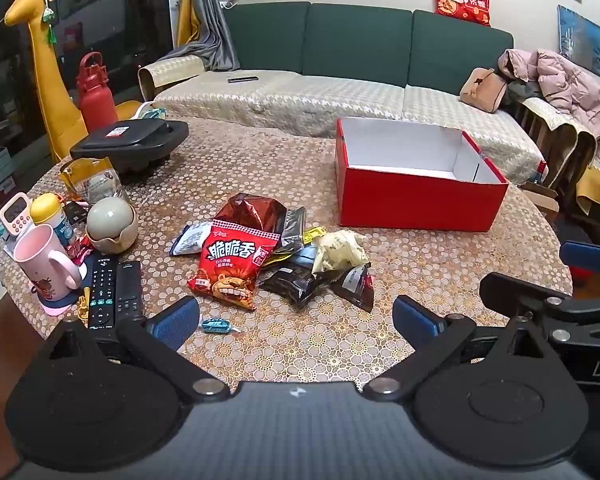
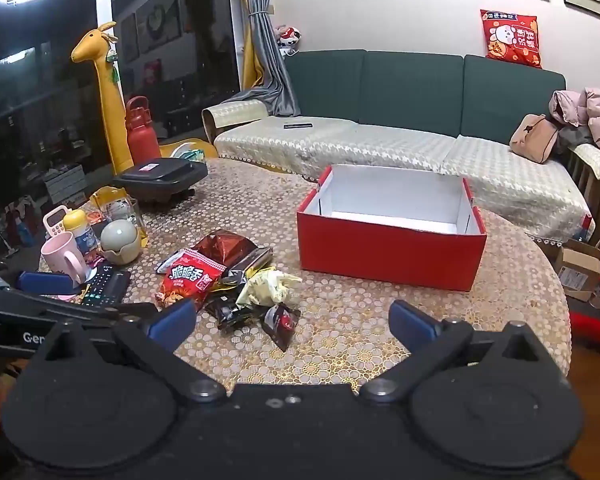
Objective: Organize snacks
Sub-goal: 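Move both tools toward the snack pile on the table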
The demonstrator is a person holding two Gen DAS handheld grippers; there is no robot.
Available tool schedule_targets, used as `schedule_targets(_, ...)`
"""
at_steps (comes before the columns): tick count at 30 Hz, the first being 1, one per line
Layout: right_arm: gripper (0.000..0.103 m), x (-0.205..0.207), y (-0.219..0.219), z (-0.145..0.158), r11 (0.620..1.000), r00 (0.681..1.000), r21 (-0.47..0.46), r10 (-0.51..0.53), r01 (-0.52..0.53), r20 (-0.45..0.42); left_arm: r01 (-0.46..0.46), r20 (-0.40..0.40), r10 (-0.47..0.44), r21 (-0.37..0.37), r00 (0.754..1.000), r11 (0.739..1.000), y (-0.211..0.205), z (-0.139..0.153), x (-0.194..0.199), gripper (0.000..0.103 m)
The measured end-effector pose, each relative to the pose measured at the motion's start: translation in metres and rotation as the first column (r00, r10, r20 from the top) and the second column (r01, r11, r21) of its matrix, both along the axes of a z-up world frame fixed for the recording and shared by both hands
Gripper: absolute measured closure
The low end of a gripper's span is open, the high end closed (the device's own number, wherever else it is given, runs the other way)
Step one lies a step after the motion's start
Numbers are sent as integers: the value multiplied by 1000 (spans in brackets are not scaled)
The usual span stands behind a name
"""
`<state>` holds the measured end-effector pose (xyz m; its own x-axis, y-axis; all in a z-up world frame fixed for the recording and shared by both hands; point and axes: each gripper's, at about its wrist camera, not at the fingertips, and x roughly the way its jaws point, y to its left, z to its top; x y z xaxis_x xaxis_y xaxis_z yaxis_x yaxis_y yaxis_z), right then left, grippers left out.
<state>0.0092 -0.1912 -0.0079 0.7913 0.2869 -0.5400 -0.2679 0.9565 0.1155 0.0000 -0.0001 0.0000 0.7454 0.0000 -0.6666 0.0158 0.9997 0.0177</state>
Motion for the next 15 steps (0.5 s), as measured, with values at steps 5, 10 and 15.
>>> schedule_targets(5,0,0,0,0,1000,1000,-2,2,-2,2,1,-1,-1,-7,1000,1000,-1,-1,0,0)
schedule_targets(10,0,0,3,0,1000,1000,-8,4,-4,6,0,-3,0,-11,1000,1000,0,-1,0,0)
schedule_targets(15,0,-1,4,0,1000,1000,-12,6,-6,10,0,-3,-1,-16,1000,1000,2,-1,-1,0)
